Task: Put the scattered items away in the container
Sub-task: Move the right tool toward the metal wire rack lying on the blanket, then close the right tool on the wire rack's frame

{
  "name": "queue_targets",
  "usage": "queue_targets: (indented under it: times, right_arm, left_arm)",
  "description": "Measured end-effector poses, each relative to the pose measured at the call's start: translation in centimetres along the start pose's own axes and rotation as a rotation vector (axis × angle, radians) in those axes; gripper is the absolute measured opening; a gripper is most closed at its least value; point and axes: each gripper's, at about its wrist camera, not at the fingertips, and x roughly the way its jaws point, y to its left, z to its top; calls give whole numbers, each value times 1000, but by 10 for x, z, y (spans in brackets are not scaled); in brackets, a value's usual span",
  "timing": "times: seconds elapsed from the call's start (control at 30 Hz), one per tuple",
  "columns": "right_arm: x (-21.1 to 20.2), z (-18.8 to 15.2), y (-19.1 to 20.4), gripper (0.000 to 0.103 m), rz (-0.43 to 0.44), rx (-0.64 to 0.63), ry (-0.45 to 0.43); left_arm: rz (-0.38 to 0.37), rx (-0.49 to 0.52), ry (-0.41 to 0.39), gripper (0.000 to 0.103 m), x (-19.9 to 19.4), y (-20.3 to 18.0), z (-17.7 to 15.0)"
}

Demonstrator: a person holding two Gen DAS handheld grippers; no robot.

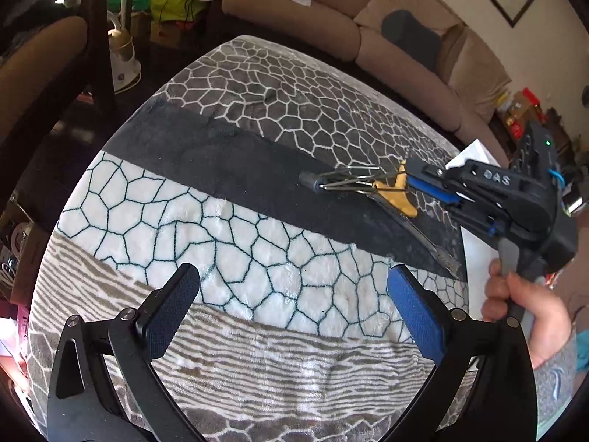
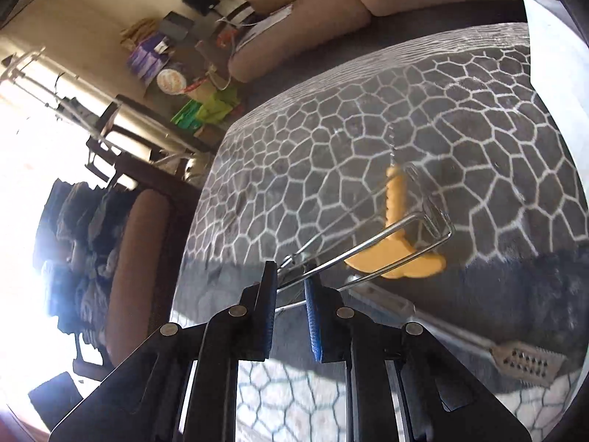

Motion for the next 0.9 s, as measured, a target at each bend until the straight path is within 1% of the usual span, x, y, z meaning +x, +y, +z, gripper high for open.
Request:
queue_targets:
  times: [0.07,0.13,0.23,0.27,0.3,0.37,0.43,0.47,0.5,0.57,0.63,0.67,0.7,0.73,0.77,0.8,0.83,0.87,0.9]
  right_arm:
    - [-21,-20,5,11,26,-31,11]
    - [-41,-34,13,11,30,-58,13]
    - [-60,-50,20,11,15,-84,41]
    - [-65,-53,23,12,-15,-110,45]
    - [-68,-54,26,14,-64,-148,36]
    - [-72,-52,29,16,-165,-219,17]
    - [-66,-45,24,35,-239,-238,14]
    - [-61,-41,20,54,-268,-228,14]
    - [-54,-37,12,57,-300,-218,11]
    - [-37,-29,-4,57,-365,-188,14]
    - [-18,-25,-19,57,-398,-169,35]
    - [-9,-23,-24,55,-427,-171,49]
    - [-1,-24,-29,52,-455,-187,68]
    - [7,-24,-32,49,-465,-196,88]
    - [13,-26,-35,46,-443,-192,105]
    - [14,-28,-35,46,-399,-182,109]
    - [16,-30,-35,47,-377,-178,135]
    - [17,-34,-31,46,-391,-201,141]
    - [17,-37,-25,41,-407,-250,139]
  left_arm:
    - [-16,31,22,103,0,-4,-1]
    - [-22,65,46,103,3,-8,-4]
    - [3,111,79,103,13,-14,-10]
    - [18,113,86,103,17,-13,-12]
    - [28,111,94,103,21,-13,-13]
    - [13,79,109,103,27,-6,-13]
    - [-35,-1,113,103,31,5,-10]
    - [-62,-42,116,103,33,12,-8]
    - [-78,-80,119,103,34,18,-7]
    - [-83,-128,118,103,34,28,-4]
    - [-76,-132,109,103,33,32,-3]
    - [-70,-132,111,103,33,33,-3]
    - [-69,-134,113,103,33,35,-3]
    - [-71,-139,116,103,34,36,-3]
    - [-75,-144,122,103,35,37,-3]
    - [-80,-148,129,103,38,37,-3]
    - [-85,-148,137,103,40,37,-3]
    - [-87,-146,144,103,42,36,-3]
    - [-83,-143,150,103,44,35,-4]
